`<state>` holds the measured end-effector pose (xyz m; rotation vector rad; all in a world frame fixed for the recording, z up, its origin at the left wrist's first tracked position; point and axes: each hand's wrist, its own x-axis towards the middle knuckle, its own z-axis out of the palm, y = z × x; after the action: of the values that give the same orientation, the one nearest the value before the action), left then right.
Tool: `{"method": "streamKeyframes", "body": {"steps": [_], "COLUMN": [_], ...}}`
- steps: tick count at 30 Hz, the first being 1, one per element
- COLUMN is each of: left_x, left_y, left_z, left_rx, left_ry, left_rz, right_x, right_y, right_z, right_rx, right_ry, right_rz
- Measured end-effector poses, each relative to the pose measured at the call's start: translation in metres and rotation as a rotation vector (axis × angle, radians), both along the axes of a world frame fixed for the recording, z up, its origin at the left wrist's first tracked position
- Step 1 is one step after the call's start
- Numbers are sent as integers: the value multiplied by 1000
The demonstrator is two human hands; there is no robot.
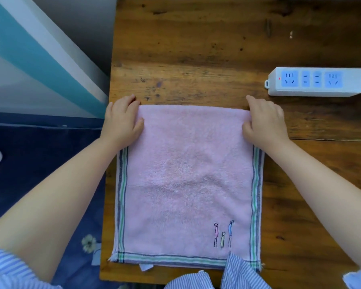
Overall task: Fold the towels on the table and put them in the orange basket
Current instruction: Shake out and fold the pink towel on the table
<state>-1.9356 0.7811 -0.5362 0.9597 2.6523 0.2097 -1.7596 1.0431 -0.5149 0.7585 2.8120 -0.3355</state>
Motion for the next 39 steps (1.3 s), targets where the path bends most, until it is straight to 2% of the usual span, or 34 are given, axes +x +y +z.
{"method": "streamKeyframes", "body": {"steps": [4, 8, 12, 16, 21, 23, 26, 30, 39], "left_x": [-3, 0, 13, 41, 100, 127, 162, 193, 229], "left_y": [15, 20, 4, -17, -60, -83, -111, -143, -175], "left_z": [13, 18, 29, 39, 49, 55, 67, 75, 59], "left_rx": [5, -24, 93, 62, 116, 178, 255, 257, 112], "left_ry": [47, 60, 126, 226, 269, 271, 293, 320, 240], "left_rz": [5, -14, -9, -23, -29, -71, -143, -231, -338], "right_x": [-9, -13, 8, 45, 104, 133, 168, 201, 251], "right_y": [-2, -8, -12, -31, -84, -108, -134, -158, -190], "right_z": [2, 4, 18, 31, 44, 47, 51, 50, 31], "right_rx": [65, 106, 129, 162, 202, 235, 236, 219, 248], "right_ry": [-76, -42, 132, 307, 483, 525, 518, 519, 487], "right_rz": [-2, -53, -42, -33, -145, -126, -107, -102, -76]}}
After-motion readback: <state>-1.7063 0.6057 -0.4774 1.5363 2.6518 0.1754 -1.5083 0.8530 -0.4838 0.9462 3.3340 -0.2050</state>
